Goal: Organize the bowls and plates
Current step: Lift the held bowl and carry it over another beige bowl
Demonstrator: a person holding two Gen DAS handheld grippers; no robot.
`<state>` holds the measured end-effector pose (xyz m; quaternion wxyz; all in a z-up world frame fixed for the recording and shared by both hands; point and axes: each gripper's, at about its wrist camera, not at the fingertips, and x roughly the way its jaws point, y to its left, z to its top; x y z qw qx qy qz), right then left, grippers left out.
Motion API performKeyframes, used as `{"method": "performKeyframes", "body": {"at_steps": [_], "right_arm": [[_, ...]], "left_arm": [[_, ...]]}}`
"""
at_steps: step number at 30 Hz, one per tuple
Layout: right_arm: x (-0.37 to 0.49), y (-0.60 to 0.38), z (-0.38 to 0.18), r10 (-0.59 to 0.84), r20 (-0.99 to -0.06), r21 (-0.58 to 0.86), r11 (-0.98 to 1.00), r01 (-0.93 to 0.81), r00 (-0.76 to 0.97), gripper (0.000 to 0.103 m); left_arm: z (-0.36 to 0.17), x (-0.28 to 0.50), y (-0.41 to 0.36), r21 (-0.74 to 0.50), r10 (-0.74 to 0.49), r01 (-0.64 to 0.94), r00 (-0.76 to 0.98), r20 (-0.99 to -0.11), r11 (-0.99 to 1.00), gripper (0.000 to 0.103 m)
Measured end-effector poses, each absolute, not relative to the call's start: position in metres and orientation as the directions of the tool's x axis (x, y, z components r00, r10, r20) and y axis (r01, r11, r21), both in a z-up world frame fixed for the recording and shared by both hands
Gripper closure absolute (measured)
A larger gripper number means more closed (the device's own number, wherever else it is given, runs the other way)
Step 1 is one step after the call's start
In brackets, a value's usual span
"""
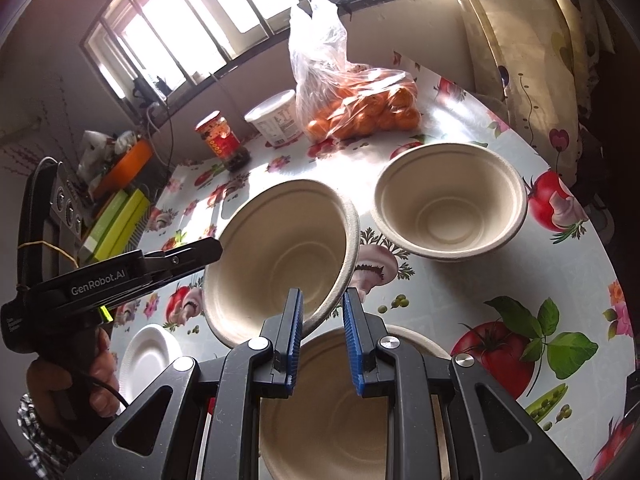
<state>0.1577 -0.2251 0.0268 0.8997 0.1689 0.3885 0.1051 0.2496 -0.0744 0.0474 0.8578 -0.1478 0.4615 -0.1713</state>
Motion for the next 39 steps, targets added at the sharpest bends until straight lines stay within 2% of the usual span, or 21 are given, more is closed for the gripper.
{"method": "performKeyframes", "body": {"at_steps": [22, 39], "right_arm": [[0.112, -0.231, 0.042, 0.296, -0.626, 0.389, 0.920, -0.040, 0.722, 0.082], [0.078, -0.244, 0.035, 0.260, -0.628, 0.389, 0.921, 0.007, 0.734, 0.081]], "left_arm": [[0.062, 0.207, -0.087, -0.392, -0.452, 0.229, 0.532, -0.716, 0.891, 0.077], [0.054, 0.183, -0.106, -0.392, -0.484, 0.284, 0.497, -0.720, 0.875, 0.077]]}}
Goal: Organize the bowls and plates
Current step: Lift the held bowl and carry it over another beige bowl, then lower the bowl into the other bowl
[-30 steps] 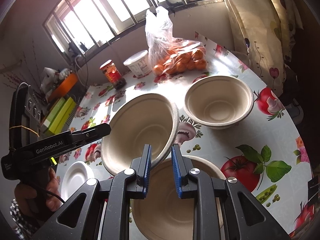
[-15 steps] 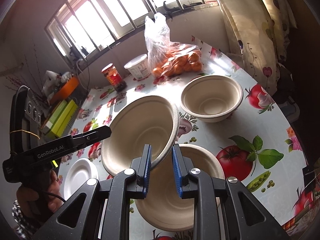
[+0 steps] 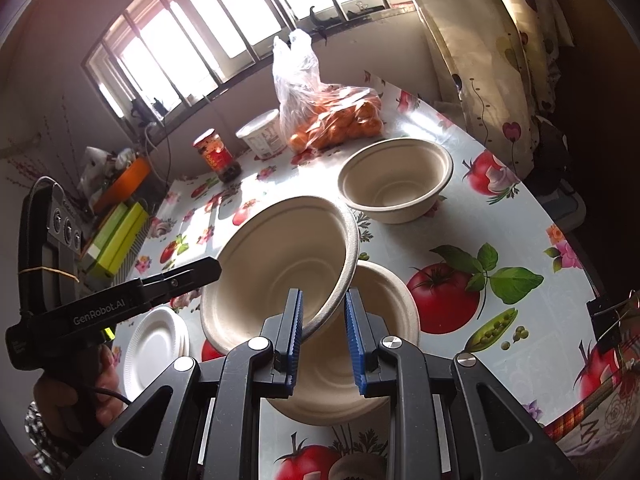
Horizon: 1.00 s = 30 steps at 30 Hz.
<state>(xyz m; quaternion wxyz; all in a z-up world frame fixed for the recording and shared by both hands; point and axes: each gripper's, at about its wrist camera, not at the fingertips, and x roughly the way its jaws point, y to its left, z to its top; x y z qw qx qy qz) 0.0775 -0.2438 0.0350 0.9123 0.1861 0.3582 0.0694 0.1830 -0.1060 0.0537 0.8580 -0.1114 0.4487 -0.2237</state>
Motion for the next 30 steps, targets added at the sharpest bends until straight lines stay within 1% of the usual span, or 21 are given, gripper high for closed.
{"method": "performKeyframes", "body": {"at_steps": [12, 30], "right_arm": [[0.058, -0.258, 0.025, 0.226, -0.647, 0.388, 0.920, 0.059, 0.728, 0.081], [0.050, -0.262, 0.013, 0.212, -0.667, 0.383, 0.920, 0.084, 0.714, 0.081]], "left_arm": [[0.041, 0.174, -0.125, -0.397, -0.504, 0.316, 0.450, -0.737, 0.862, 0.077], [0.026, 0.166, -0.136, -0.376, -0.487, 0.322, 0.416, -0.768, 0.869, 0.077]]}}
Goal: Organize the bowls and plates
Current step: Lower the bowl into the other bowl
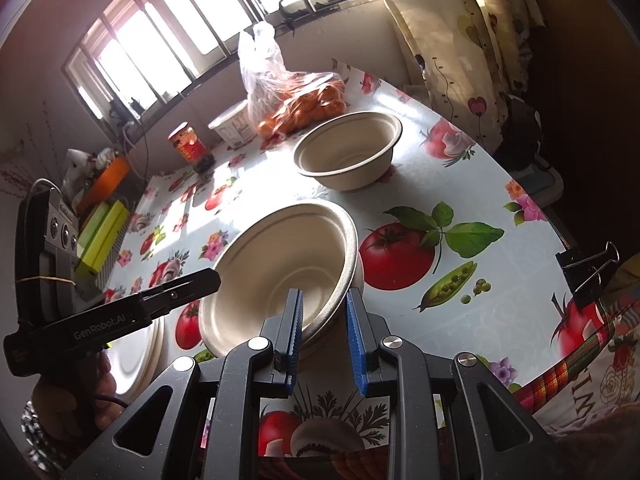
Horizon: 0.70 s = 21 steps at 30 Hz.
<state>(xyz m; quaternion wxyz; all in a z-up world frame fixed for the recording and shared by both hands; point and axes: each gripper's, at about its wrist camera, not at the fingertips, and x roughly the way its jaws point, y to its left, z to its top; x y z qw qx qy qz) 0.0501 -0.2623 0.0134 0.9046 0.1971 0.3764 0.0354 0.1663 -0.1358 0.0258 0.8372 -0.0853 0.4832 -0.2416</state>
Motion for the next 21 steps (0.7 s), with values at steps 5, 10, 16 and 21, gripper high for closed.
{"method": "performKeyframes", "body": {"at_steps": [5, 10, 16, 21], "right_arm": [[0.0494, -0.2610, 0.0116, 0.208, -0.669, 0.378, 0.922, 0.085, 0.713, 0.081], [0.0507, -0.2597, 0.0089, 0.209, -0.676, 0.376, 0.922, 0.087, 0.707, 0.081], [0.0519, -0.2587, 0.0090, 0.209, -0.679, 0.374, 0.923, 0.087, 0.704, 0.081], [0.0530, -0.2584, 0.0034, 0.204, -0.688, 0.368, 0.925, 0.092, 0.697, 0.081]], "left_arm": [[0.0243, 0.1665, -0.1369, -0.376, -0.484, 0.318, 0.413, -0.771, 0.870, 0.077], [0.0223, 0.1666, -0.1377, -0.371, -0.477, 0.313, 0.411, -0.777, 0.874, 0.077], [0.0208, 0.1672, -0.1378, -0.368, -0.473, 0.312, 0.410, -0.779, 0.876, 0.077], [0.0181, 0.1677, -0.1374, -0.368, -0.473, 0.311, 0.408, -0.781, 0.876, 0.077]]}}
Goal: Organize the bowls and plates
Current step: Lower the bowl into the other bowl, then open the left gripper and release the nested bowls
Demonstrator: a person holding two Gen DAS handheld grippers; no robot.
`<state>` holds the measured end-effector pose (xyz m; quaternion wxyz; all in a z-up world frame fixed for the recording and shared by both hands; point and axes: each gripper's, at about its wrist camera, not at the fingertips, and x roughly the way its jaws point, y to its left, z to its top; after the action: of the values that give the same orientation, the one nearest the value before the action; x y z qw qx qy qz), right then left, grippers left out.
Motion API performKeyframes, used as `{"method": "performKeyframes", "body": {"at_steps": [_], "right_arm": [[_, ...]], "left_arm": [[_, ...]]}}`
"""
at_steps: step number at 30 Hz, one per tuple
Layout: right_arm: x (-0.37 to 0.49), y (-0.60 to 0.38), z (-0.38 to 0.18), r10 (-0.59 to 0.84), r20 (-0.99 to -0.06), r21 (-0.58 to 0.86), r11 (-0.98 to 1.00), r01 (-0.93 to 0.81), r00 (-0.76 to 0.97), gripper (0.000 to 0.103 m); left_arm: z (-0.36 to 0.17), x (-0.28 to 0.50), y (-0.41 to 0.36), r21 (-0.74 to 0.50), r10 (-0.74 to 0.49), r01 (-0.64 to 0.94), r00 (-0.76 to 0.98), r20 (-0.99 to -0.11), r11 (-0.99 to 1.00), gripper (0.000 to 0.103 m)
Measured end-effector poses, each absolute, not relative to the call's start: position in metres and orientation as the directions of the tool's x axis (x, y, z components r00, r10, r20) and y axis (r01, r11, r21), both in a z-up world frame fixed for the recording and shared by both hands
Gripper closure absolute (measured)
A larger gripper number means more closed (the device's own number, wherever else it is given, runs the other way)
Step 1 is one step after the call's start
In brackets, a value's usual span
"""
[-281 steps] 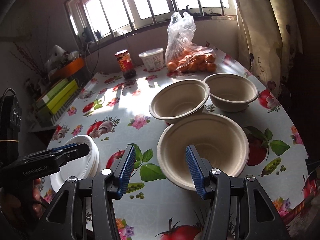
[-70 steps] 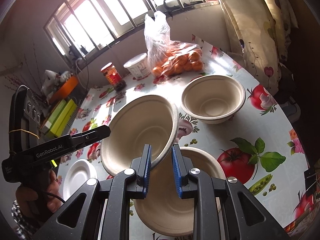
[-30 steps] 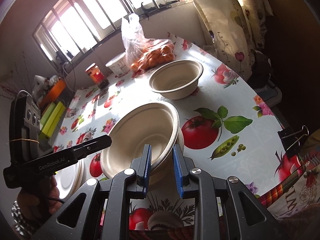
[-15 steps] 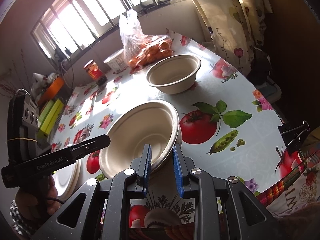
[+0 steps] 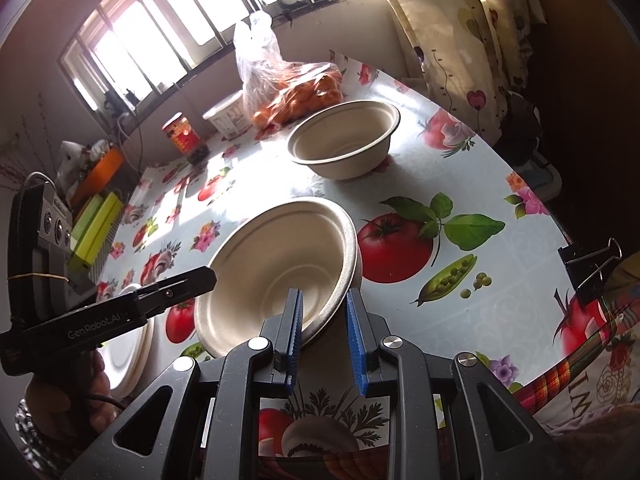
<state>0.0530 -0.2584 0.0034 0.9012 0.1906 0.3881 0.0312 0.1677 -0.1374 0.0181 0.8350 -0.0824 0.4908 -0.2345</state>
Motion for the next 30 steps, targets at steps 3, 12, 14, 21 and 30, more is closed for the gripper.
{"method": "performKeyframes", "body": {"at_steps": [3, 12, 14, 21, 30], "right_arm": [[0.0533, -0.2582, 0.0025, 0.202, -0.689, 0.366, 0.926, 0.093, 0.696, 0.081], [0.0535, -0.2562, 0.0034, 0.200, -0.690, 0.364, 0.927, 0.094, 0.696, 0.081], [0.0532, -0.2561, 0.0032, 0.199, -0.690, 0.362, 0.927, 0.094, 0.696, 0.081], [0.0536, -0.2546, 0.0038, 0.199, -0.690, 0.361, 0.928, 0.093, 0.695, 0.081], [0.0543, -0.2528, 0.0048, 0.195, -0.691, 0.356, 0.930, 0.092, 0.696, 0.081]], "left_arm": [[0.0172, 0.1673, -0.1377, -0.368, -0.473, 0.311, 0.408, -0.781, 0.876, 0.077], [0.0167, 0.1661, -0.1385, -0.361, -0.468, 0.312, 0.413, -0.782, 0.879, 0.077], [0.0169, 0.1657, -0.1388, -0.355, -0.464, 0.314, 0.416, -0.782, 0.880, 0.077], [0.0169, 0.1652, -0.1397, -0.348, -0.461, 0.319, 0.419, -0.783, 0.882, 0.077], [0.0164, 0.1653, -0.1399, -0.342, -0.457, 0.321, 0.419, -0.785, 0.883, 0.077]]}}
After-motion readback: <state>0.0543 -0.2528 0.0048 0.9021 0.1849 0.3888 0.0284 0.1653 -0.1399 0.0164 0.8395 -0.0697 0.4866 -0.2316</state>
